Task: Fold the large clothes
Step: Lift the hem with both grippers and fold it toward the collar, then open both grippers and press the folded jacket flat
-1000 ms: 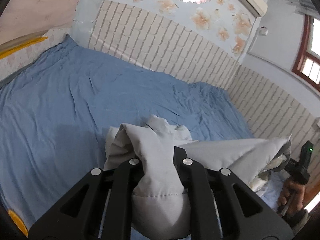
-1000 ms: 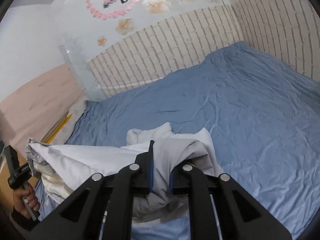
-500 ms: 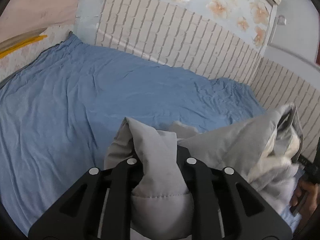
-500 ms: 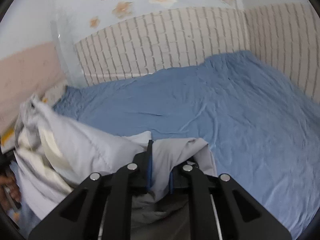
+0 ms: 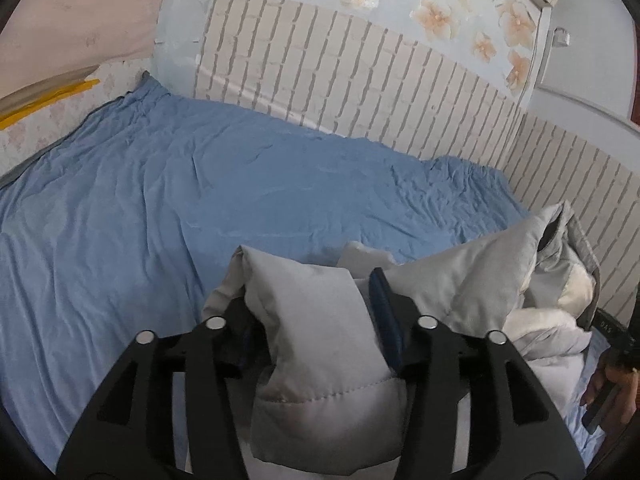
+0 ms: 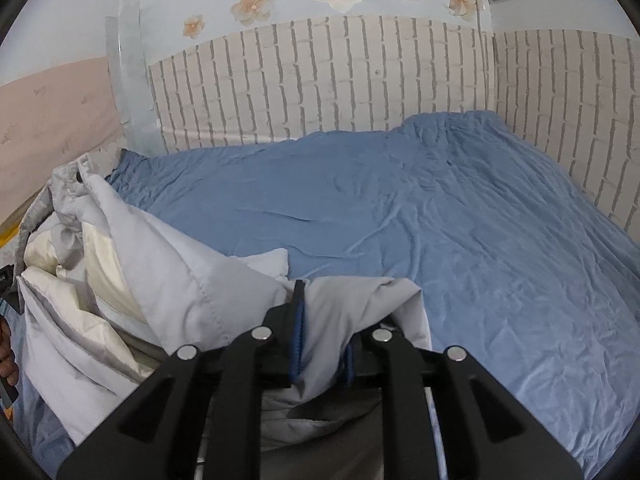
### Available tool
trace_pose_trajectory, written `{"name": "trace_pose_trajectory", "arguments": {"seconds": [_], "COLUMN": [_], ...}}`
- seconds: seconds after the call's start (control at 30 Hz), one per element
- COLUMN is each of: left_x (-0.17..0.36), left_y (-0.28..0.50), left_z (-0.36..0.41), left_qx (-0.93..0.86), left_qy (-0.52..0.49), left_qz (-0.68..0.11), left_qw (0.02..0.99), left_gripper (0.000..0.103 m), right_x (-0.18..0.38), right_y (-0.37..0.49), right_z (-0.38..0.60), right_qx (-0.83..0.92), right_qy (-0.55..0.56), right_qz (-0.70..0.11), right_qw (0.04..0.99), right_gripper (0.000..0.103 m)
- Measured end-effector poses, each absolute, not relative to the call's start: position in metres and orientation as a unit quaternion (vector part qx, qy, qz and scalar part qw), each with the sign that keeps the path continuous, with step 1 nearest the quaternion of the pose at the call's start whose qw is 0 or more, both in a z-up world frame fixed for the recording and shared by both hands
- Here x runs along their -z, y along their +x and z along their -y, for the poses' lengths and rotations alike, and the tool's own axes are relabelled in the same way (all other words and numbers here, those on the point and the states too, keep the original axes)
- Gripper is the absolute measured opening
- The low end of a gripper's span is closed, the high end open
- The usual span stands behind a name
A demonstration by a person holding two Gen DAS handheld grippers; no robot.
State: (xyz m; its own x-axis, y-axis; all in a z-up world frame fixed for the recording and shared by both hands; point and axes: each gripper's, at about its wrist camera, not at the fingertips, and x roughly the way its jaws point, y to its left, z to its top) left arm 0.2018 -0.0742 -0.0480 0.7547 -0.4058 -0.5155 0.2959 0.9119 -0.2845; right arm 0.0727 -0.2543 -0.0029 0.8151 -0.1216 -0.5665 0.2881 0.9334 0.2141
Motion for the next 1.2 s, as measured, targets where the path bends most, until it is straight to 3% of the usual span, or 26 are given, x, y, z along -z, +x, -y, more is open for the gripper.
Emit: {"name": "trace_pose_trajectory", "arguments": {"seconds": [0.13,0.2,0.23,0.27,0.37,0.5,0.57,0.6,0.63,0.8,0.9,1.07,1.2], "left_x": [0.036,0.035,0.034,0.033,0.031,0.02,0.012,0.008,0.003,-0.015,-0.01,0.038,0.088], "left_y": [0.186,0.18,0.179,0.177,0.169,0.159,0.152,0.148,0.145,0.111,0.094,0.082,0.109], "left_z": [0.062,0.055,0.053,0.05,0.042,0.032,0.025,0.021,0.018,0.01,0.029,0.097,0.129], "left_qx": [0.198,0.204,0.206,0.209,0.22,0.255,0.258,0.26,0.255,0.203,0.211,0.225,0.209], "left_qy": [-0.125,-0.135,-0.138,-0.144,-0.172,-0.225,-0.23,-0.229,-0.228,-0.162,-0.086,0.057,0.108], "left_qz": [-0.285,-0.286,-0.286,-0.287,-0.284,-0.257,-0.23,-0.217,-0.2,-0.118,-0.12,-0.192,-0.259], "left_qw": [0.929,0.927,0.926,0.924,0.917,0.905,0.91,0.913,0.918,0.958,0.966,0.954,0.937], "left_gripper": [0.072,0.074,0.076,0.077,0.082,0.099,0.1,0.1,0.1,0.1,0.1,0.1,0.1], "right_x": [-0.005,-0.004,-0.003,-0.002,-0.004,-0.016,-0.022,-0.027,-0.034,-0.056,-0.05,-0.007,0.057], "right_y": [0.059,0.049,0.045,0.042,0.041,0.041,0.038,0.032,0.022,-0.015,-0.006,0.044,0.078], "right_z": [0.275,0.29,0.294,0.298,0.293,0.283,0.285,0.287,0.289,0.289,0.271,0.197,0.194], "right_qx": [0.074,0.039,0.029,0.018,0.02,0.019,0.009,0.011,0.028,0.056,-0.001,0.024,0.044], "right_qy": [0.247,0.333,0.357,0.377,0.363,0.329,0.332,0.333,0.325,0.303,0.282,0.113,0.167], "right_qz": [-0.257,-0.227,-0.213,-0.2,-0.196,-0.187,-0.17,-0.148,-0.115,-0.035,-0.084,-0.283,-0.42], "right_qw": [0.931,0.914,0.909,0.904,0.911,0.925,0.928,0.931,0.938,0.951,0.956,0.952,0.891], "right_gripper": [0.026,0.046,0.065,0.071,0.074,0.075,0.082,0.096,0.1,0.101,0.101,0.101,0.101]}}
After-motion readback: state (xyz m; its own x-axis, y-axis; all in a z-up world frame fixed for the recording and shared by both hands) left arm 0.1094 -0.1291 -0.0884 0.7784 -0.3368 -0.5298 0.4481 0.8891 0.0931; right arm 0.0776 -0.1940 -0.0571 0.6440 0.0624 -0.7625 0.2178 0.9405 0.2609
